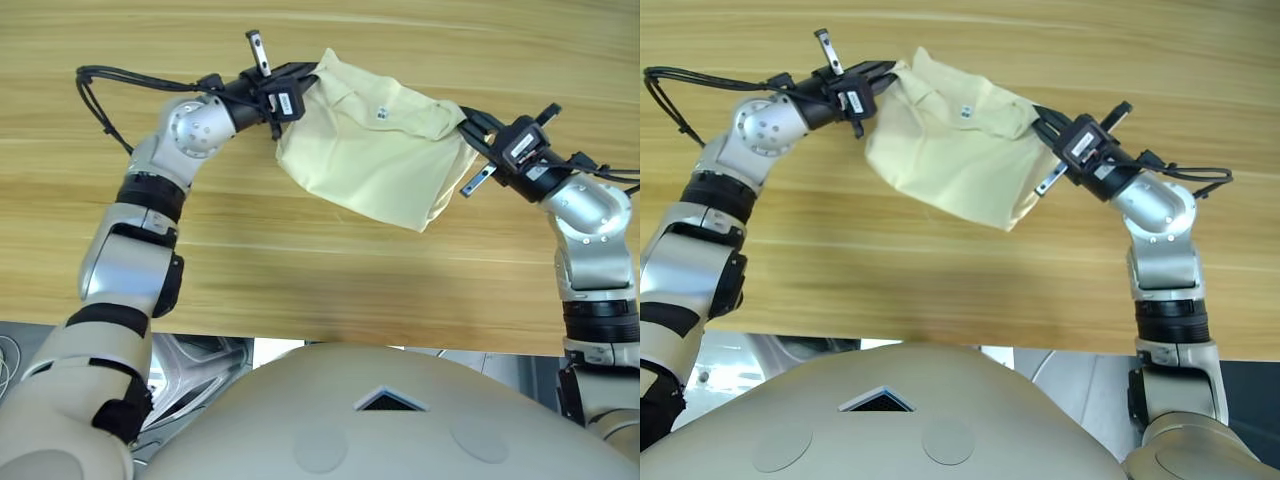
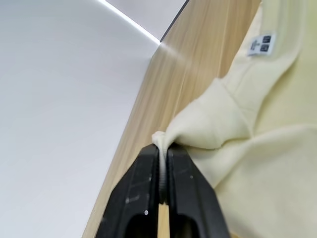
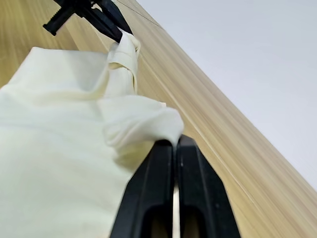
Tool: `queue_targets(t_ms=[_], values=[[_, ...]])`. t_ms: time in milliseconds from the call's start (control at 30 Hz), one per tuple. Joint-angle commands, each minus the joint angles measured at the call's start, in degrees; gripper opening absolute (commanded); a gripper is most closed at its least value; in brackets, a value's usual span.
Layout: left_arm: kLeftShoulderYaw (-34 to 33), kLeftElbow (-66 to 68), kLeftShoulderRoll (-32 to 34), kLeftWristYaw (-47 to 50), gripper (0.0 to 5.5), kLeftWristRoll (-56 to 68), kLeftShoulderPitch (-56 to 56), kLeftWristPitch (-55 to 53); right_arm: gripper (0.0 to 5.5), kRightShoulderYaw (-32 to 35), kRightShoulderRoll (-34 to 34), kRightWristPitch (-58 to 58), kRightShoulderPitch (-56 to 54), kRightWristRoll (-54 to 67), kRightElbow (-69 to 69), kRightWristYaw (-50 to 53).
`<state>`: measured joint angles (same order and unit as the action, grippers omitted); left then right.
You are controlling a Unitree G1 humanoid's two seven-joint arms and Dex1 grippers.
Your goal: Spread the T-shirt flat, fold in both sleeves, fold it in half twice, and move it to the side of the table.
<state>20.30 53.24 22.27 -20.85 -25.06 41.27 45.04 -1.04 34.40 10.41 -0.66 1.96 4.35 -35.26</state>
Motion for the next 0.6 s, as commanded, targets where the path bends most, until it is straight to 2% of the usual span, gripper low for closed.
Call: queue_targets(t_ms=[33, 167, 333, 467, 600], values=[[3.0, 6.8, -2.4, 5.9, 0.07, -4.9, 4.2, -1.0, 0.00, -1.4, 0.1, -1.4, -0.7, -3.5, -1.7, 0.8], [6.1, 13.5, -5.1, 14.8, 0.07, -10.3, 7.2, -4.3, 0.00, -3.9, -0.1, -2.7, -1.3, -7.7, -5.2, 1.4], [7.1, 19.5, -6.6, 19.9, 0.07, -12.0, 8.9, -8.3, 0.00, -6.6, -0.7, -5.2, -3.5, -12.4, -11.2, 2.9], [7.8, 22.2, -7.9, 22.3, 0.77, -13.0, 8.9, -11.8, 0.00, -7.6, -1.0, -7.1, -4.6, -13.9, -14.1, 3.4], [7.6, 24.0, -9.5, 20.6, 1.54, -12.4, 8.3, -14.6, 0.00, -7.5, -1.7, -9.7, -5.6, -14.2, -15.8, 3.9]])
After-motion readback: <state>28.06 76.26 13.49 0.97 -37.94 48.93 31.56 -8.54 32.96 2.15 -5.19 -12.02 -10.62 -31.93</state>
